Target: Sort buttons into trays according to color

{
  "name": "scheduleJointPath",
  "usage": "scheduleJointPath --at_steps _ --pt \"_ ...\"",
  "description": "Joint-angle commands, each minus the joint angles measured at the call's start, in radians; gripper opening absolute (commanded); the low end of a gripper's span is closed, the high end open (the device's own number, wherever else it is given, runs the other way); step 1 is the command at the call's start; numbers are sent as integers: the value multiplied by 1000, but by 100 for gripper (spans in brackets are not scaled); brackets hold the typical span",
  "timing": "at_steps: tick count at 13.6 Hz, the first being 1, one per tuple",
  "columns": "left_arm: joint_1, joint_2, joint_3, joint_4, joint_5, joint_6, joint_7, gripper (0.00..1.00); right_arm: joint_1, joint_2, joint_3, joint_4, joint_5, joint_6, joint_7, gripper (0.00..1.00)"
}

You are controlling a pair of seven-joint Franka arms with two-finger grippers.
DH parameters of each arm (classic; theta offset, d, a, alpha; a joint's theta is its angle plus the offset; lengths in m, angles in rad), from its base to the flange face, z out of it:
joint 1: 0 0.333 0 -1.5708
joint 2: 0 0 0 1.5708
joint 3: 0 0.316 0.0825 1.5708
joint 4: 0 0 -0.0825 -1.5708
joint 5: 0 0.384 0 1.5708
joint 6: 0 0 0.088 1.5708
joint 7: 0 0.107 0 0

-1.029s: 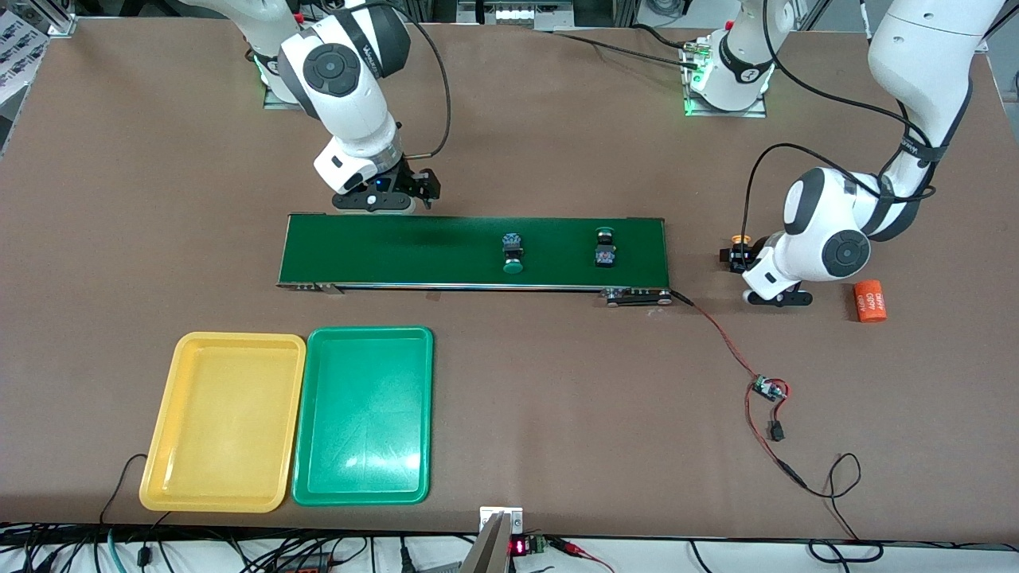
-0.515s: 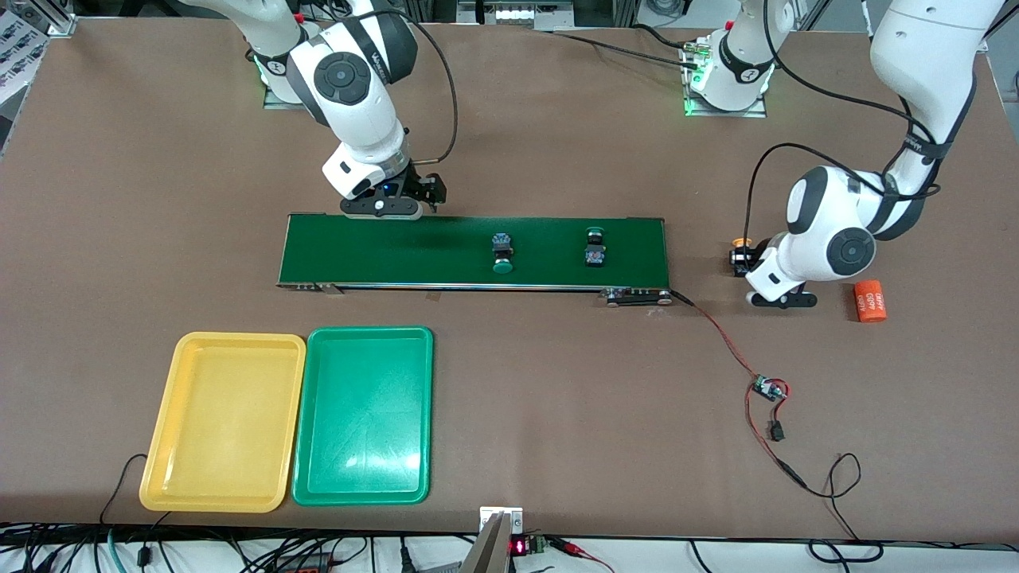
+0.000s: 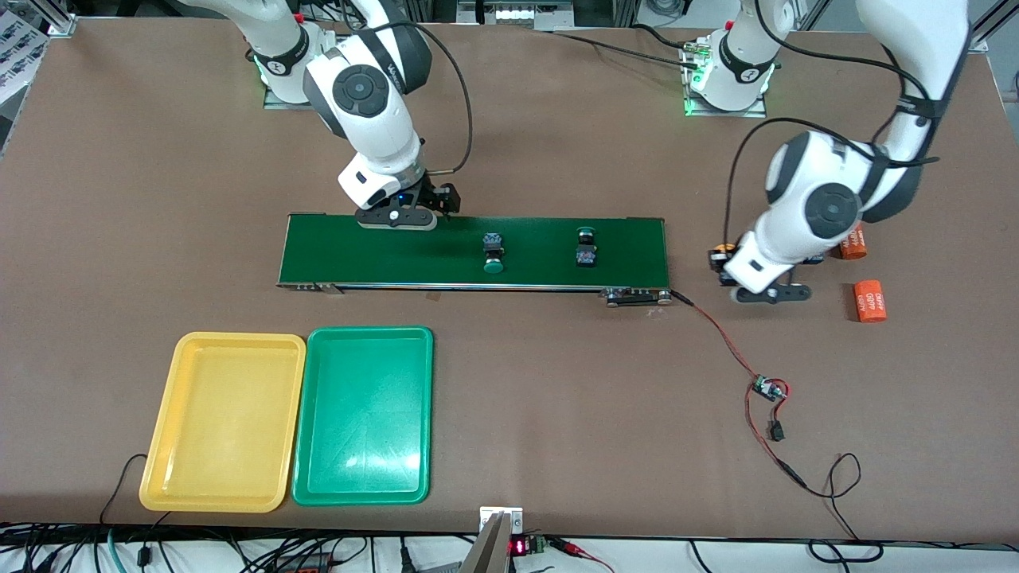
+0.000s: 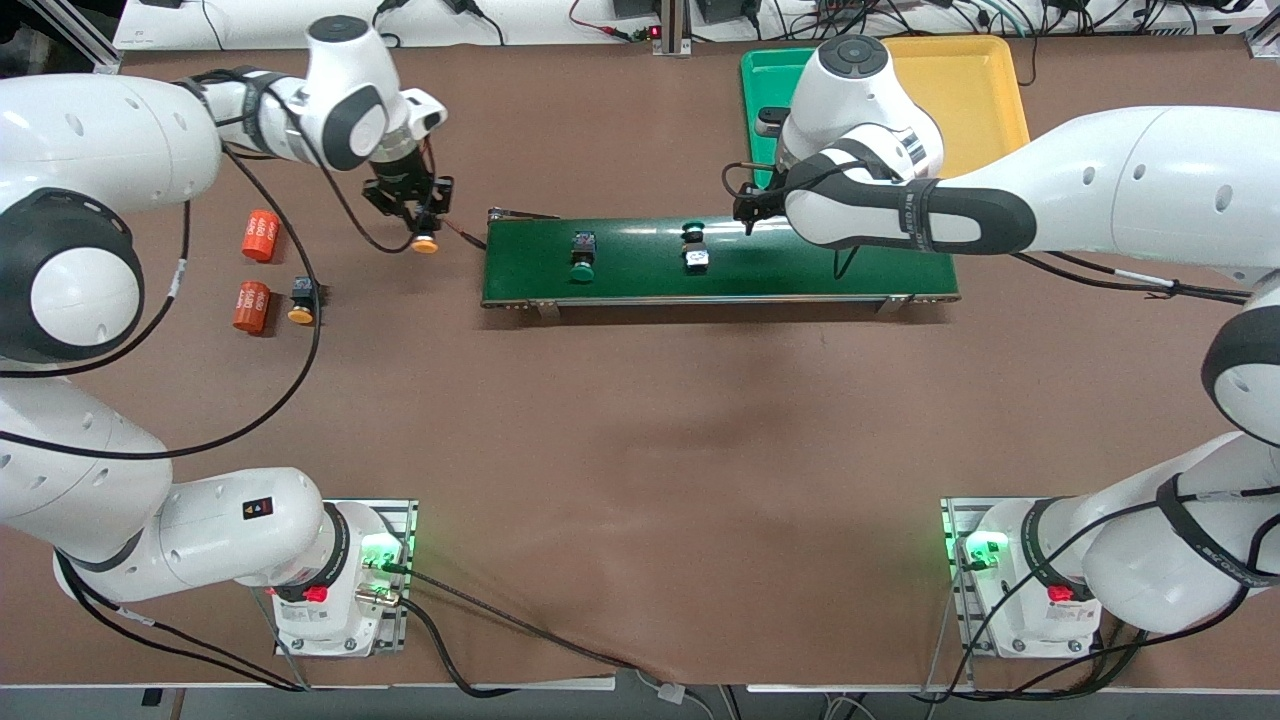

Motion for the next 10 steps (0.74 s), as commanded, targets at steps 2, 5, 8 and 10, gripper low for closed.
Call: scheduleJointPath --at_steps 2,5,8,10 --pt "-90 18 -49 58 4 -14 -173 0 26 50 -11 59 -18 0 36 100" --pt "-110 62 -54 58 -19 -5 -168 0 26 50 -11 59 -18 0 36 100" --pt "-122 106 -54 58 -22 31 -167 0 26 87 -11 74 -18 35 37 100" --pt "-141 127 -54 58 -23 35 -174 0 15 97 -15 91 -21 35 33 100"
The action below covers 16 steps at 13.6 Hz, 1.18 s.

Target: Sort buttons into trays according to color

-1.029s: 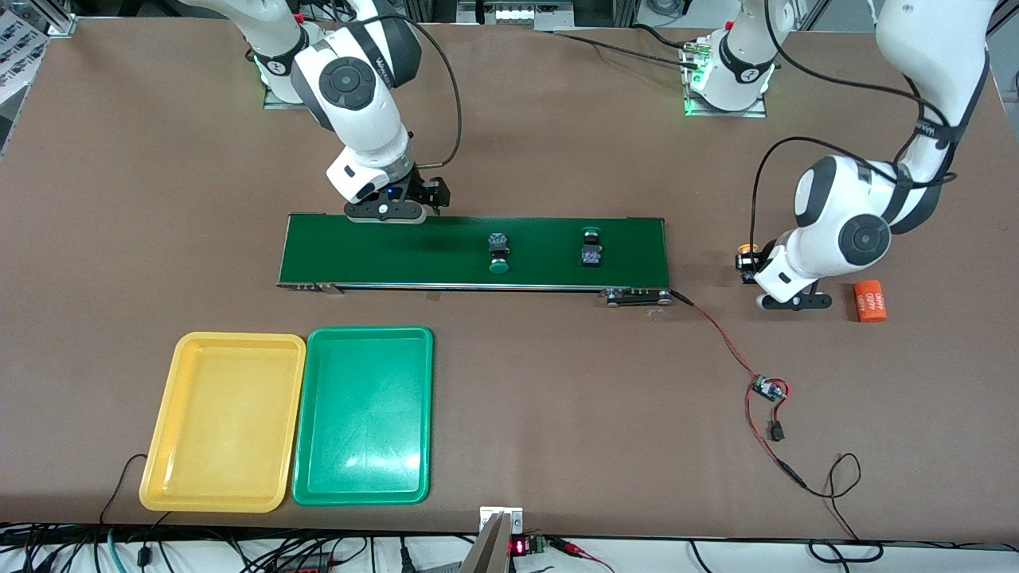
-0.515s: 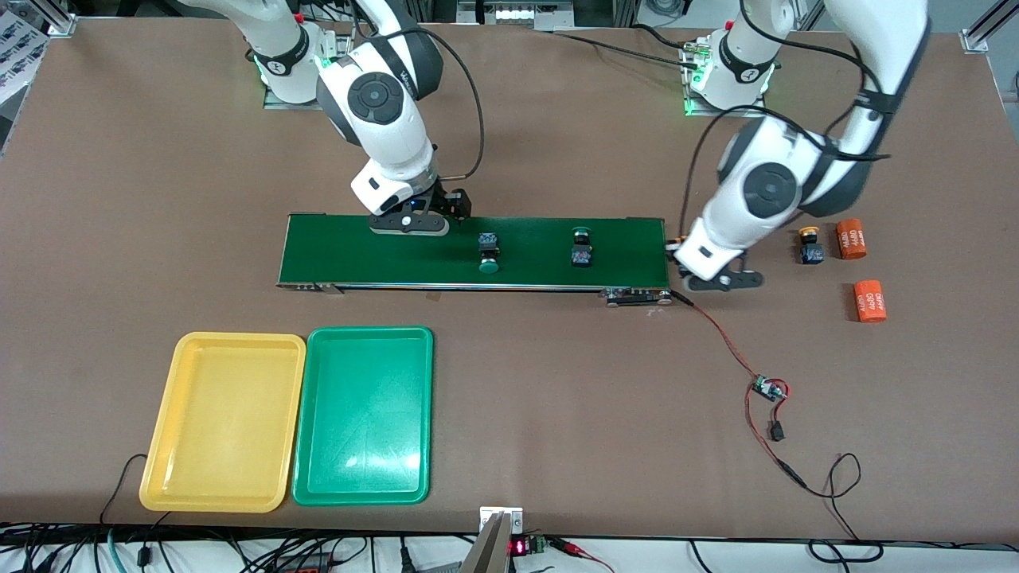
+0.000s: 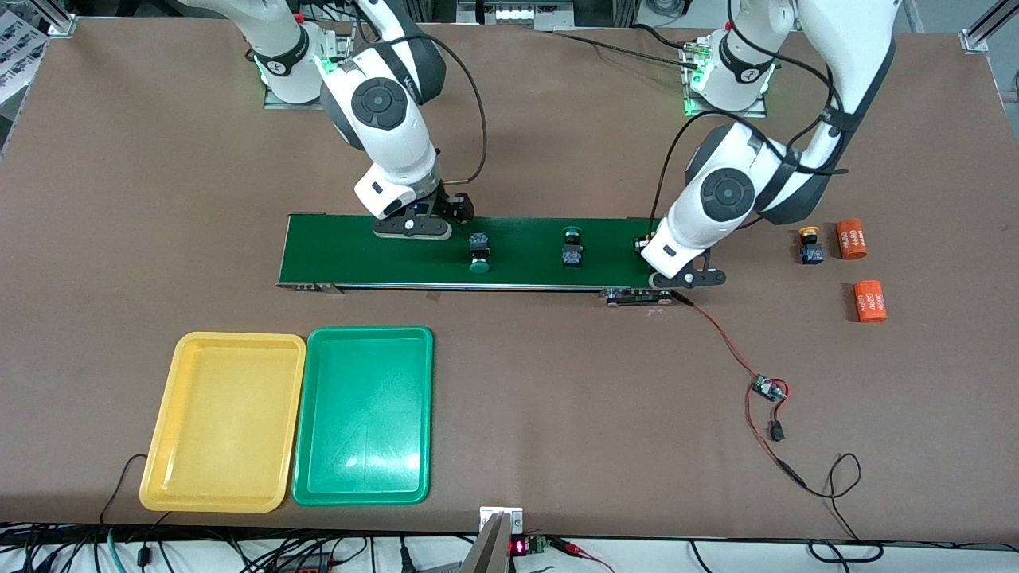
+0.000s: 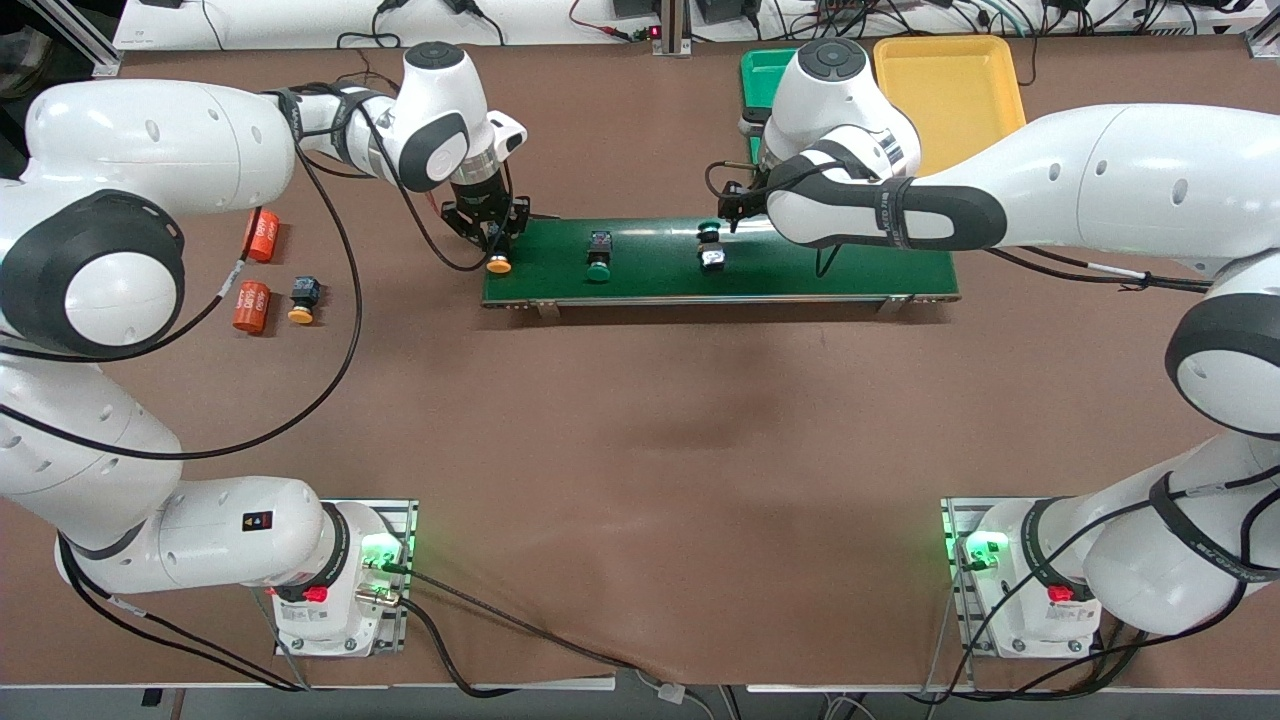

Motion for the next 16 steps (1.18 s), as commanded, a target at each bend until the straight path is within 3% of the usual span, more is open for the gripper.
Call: scheduleJointPath --at_steps 1,2,3,4,8,10,16 --pt "-25 32 -1 24 -19 -2 -1 0 0 41 -11 42 -29 6 20 100" --pt "-26 32 -1 24 -19 -2 0 2 0 55 -13 48 -33 9 21 100" --pt "-26 31 -1 25 -19 -2 2 36 0 81 -13 69 -41 9 23 100" --pt "-25 20 -1 25 -19 3 5 99 0 116 -14 97 -41 8 23 100" --pt "39 -105 7 44 -38 -35 10 100 3 192 -16 167 -40 9 26 100" --pt "122 -146 8 41 -36 -191 35 100 3 224 -16 194 -40 11 26 100" --pt "457 -66 13 10 13 -215 336 100 8 248 -14 186 -38 -6 26 100"
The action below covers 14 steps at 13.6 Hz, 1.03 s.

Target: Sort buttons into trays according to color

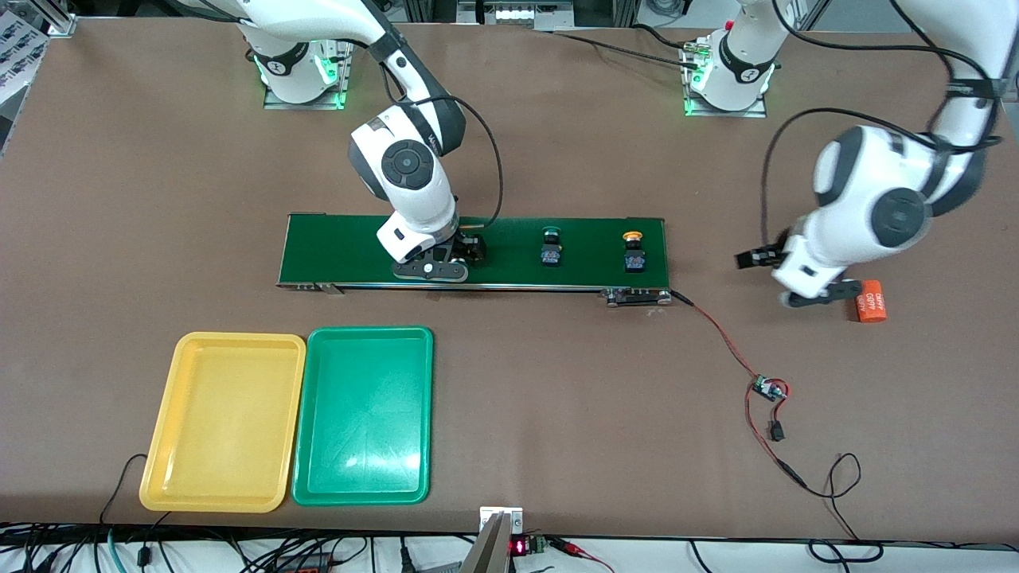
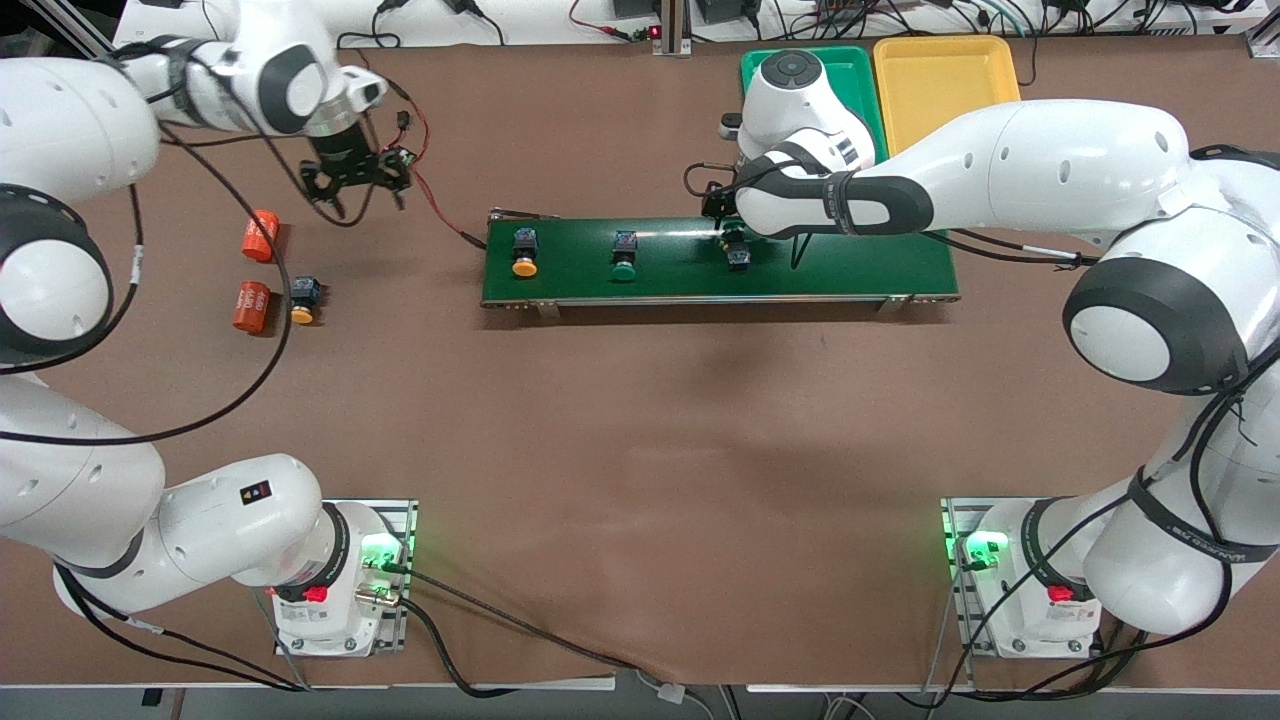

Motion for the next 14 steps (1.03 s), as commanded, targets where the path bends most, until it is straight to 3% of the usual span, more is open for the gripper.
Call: scheduleJointPath --at_steps 1,5,8,10,14 --pt "105 52 -14 -17 78 21 150 100 9 27 1 -5 -17 -35 25 100" --pt "242 122 -12 -18 161 55 379 100 0 24 2 -5 -12 -121 9 96" --pt "274 151 -12 -60 181 124 388 100 -34 12 7 8 2 -157 -3 50" --pt "297 162 -12 -92 206 156 388 100 -45 7 7 34 19 -197 -4 28" --pt "311 185 -12 -109 206 161 388 100 -59 5 4 52 31 -214 -4 8"
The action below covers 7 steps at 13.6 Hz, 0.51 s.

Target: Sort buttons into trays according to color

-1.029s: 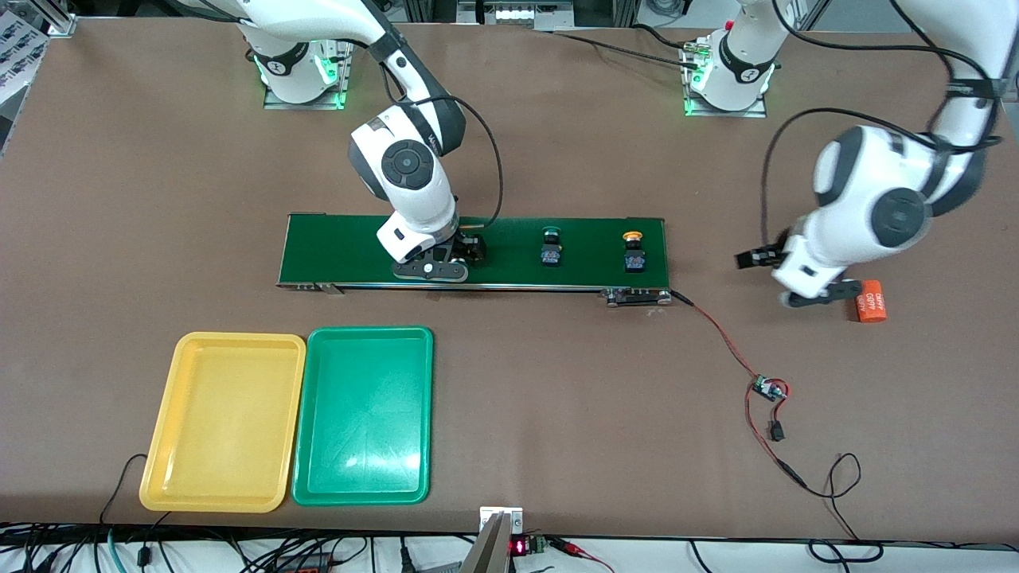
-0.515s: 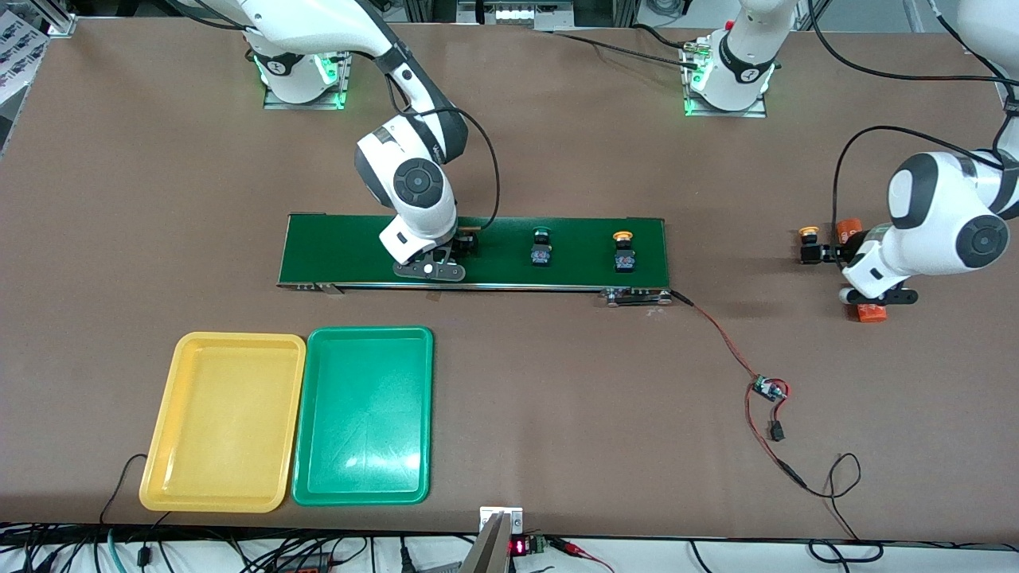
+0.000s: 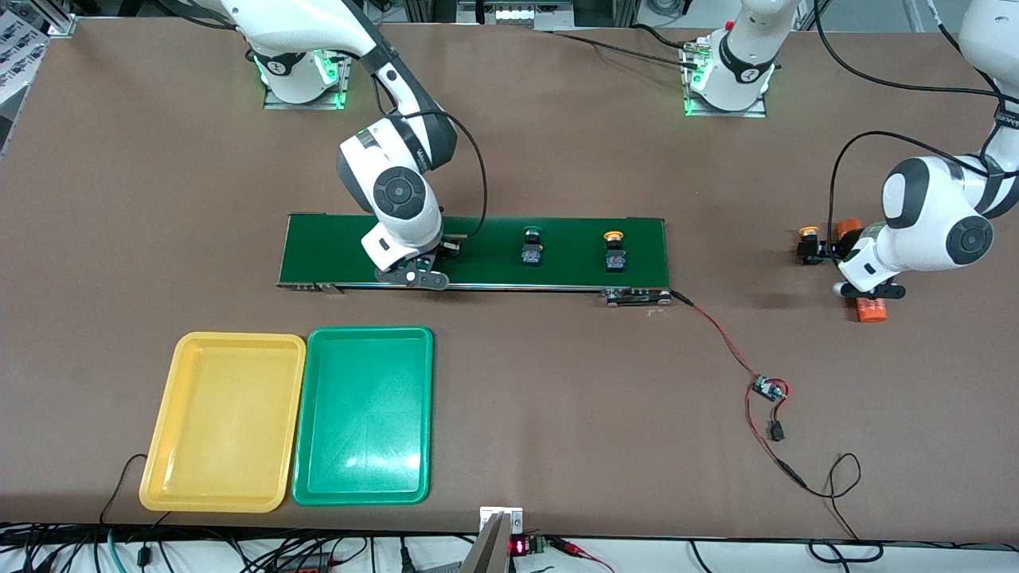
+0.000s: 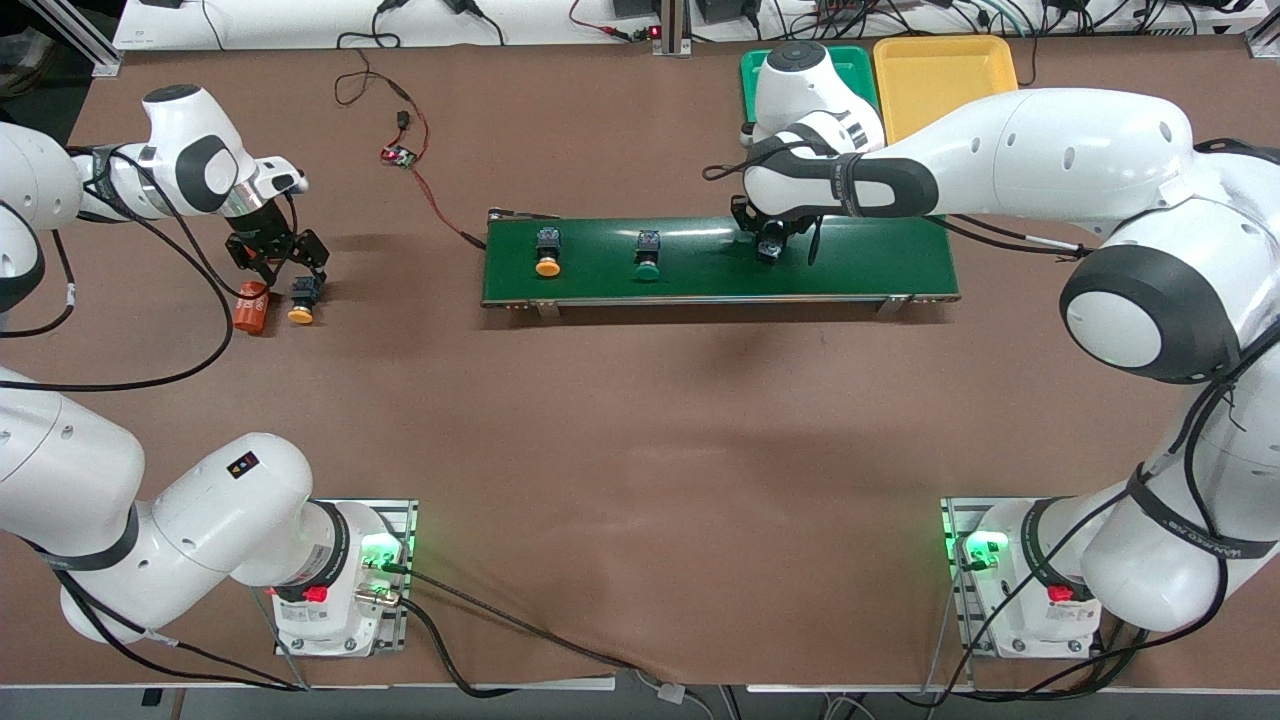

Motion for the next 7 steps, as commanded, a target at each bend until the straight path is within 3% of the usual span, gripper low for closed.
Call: scheduleJointPath --at_steps 1,3,5,6,7 --pt "29 20 -11 -14 22 13 13 100 -15 -17 1 11 17 -25 -7 8" --pt "46 41 -6 -11 22 16 13 100 -51 -25 -1 35 1 -23 -67 8" --pt "46 44 -6 -12 22 16 13 87 -123 -18 -1 137 6 -25 -172 8" --pt "46 44 -6 -12 22 14 13 67 -148 -5 -1 182 5 -25 -197 8" --pt "43 43 -8 -9 22 10 13 37 -160 19 -1 222 0 -23 -232 8"
